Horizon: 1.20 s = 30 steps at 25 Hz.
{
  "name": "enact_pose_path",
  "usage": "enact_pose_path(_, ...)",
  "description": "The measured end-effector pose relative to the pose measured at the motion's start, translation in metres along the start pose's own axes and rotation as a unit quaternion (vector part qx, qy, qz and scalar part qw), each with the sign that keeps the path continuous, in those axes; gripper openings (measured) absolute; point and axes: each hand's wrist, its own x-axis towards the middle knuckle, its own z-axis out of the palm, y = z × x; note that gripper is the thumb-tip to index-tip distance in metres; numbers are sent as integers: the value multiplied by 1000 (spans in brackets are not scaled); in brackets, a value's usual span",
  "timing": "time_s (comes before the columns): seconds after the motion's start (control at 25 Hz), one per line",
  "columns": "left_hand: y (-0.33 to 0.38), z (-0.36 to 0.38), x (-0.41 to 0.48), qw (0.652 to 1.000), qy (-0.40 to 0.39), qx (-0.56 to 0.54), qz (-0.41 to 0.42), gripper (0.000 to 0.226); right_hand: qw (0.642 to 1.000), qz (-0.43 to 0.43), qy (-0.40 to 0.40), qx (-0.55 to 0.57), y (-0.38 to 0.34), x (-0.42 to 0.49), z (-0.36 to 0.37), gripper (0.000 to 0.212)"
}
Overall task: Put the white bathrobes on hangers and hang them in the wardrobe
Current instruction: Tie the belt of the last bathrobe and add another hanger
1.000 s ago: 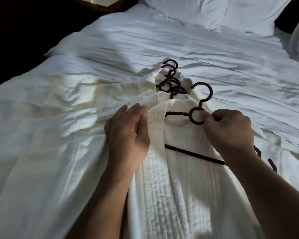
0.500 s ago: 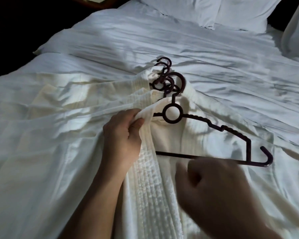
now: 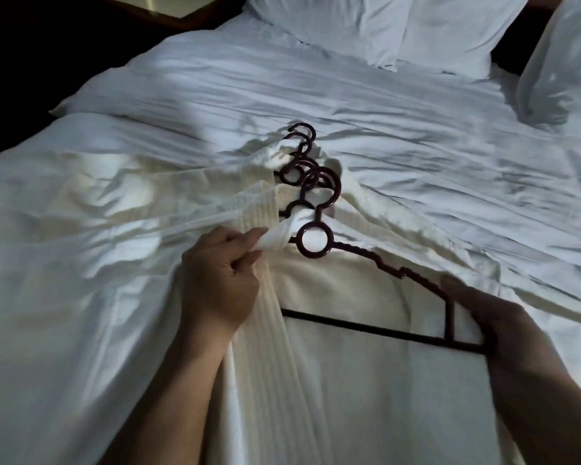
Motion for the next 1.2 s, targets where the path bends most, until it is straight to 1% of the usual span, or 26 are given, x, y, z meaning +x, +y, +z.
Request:
enact_pose_path(0.04, -1, 1, 0, 1000, 20, 21, 10, 40, 1000, 3, 5, -12, -6, 0, -9, 61)
enact_pose_path(0.08, -3, 3, 0, 998, 38, 35, 20, 43, 995, -27, 35, -91, -14, -2, -16, 57)
enact_pose_path(0.12, -3, 3, -1, 997, 52, 48, 31, 44, 977, -67, 88, -184, -26, -3, -17, 49)
enact_pose_path(0.16, -3, 4, -2, 996, 62, 59, 40, 45, 946, -129, 135, -264, -38, -8, -10, 40)
enact_pose_path(0.2, -4, 4, -2, 994, 68, 66, 49, 45, 918, -173, 177, -311, -46, -8, -8, 37)
enact_pose_path(0.24, -4, 4, -2, 993, 70, 72, 54, 46, 901, -207, 196, -327, -55, -14, 1, 36)
enact_pose_path(0.28, -4, 4, -2, 993, 70, 77, 53, 47, 901, -235, 188, -311, -64, -22, 14, 34)
enact_pose_path(0.36, 0, 3, -5, 993, 67, 88, 29, 49, 917, -272, 126, -262, -63, -29, 44, 21)
enact_pose_path(0.4, 0, 3, -6, 994, 62, 93, 9, 48, 919, -253, 76, -293, -55, -31, 59, 15)
enact_pose_path(0.44, -1, 3, -6, 994, 57, 96, -9, 46, 910, -220, -22, -350, -38, -33, 76, 9)
enact_pose_path(0.48, -1, 4, -5, 994, 53, 95, -19, 43, 873, -175, -153, -428, -21, -33, 89, 3)
enact_pose_path(0.52, 1, 4, -6, 994, 51, 93, -18, 37, 827, -139, -250, -484, -10, -31, 95, 8)
enact_pose_path(0.56, 4, 4, -5, 994, 56, 97, -1, 30, 805, -146, -283, -501, -8, -26, 97, 13)
enact_pose_path(0.6, 7, 3, -4, 991, 65, 110, 28, 24, 824, -181, -259, -471, -10, -17, 98, 14)
enact_pose_path(0.64, 11, 1, -3, 989, 73, 117, 62, 22, 870, -214, -189, -401, -17, -8, 97, 12)
enact_pose_path(0.68, 14, -3, -3, 988, 78, 103, 89, 23, 910, -252, -100, -315, -25, 1, 95, 17)
enact_pose_path(0.72, 19, -6, -4, 988, 86, 73, 108, 28, 915, -296, -19, -272, -36, 7, 96, 31)
enact_pose_path(0.76, 24, -11, -5, 987, 96, 37, 121, 35, 901, -332, 28, -278, -48, 15, 97, 45)
enact_pose_path(0.8, 27, -14, -6, 985, 107, 14, 132, 41, 884, -355, 52, -299, -56, 21, 99, 52)
enact_pose_path(0.84, 32, -16, -7, 983, 118, 9, 139, 46, 874, -372, 55, -308, -63, 24, 102, 46)
enact_pose_path(0.88, 36, -17, -9, 981, 126, 13, 147, 49, 879, -383, 49, -279, -66, 26, 108, 34)
enact_pose_path(0.92, 39, -18, -9, 980, 129, 17, 153, 50, 892, -388, 40, -229, -66, 26, 115, 27)
enact_pose_path(1.0, 41, -16, -9, 979, 127, 16, 159, 51, 908, -389, 47, -149, -59, 25, 125, 32)
enact_pose_path(1.04, 41, -15, -9, 979, 123, 12, 161, 50, 913, -380, 59, -139, -55, 27, 129, 32)
enact_pose_path(1.12, 38, -11, -9, 983, 109, 11, 146, 47, 932, -317, 61, -166, -53, 43, 136, 29)
enact_pose_path(1.2, 31, -4, -7, 989, 94, 44, 101, 40, 960, -217, 7, -177, -62, 71, 141, 32)
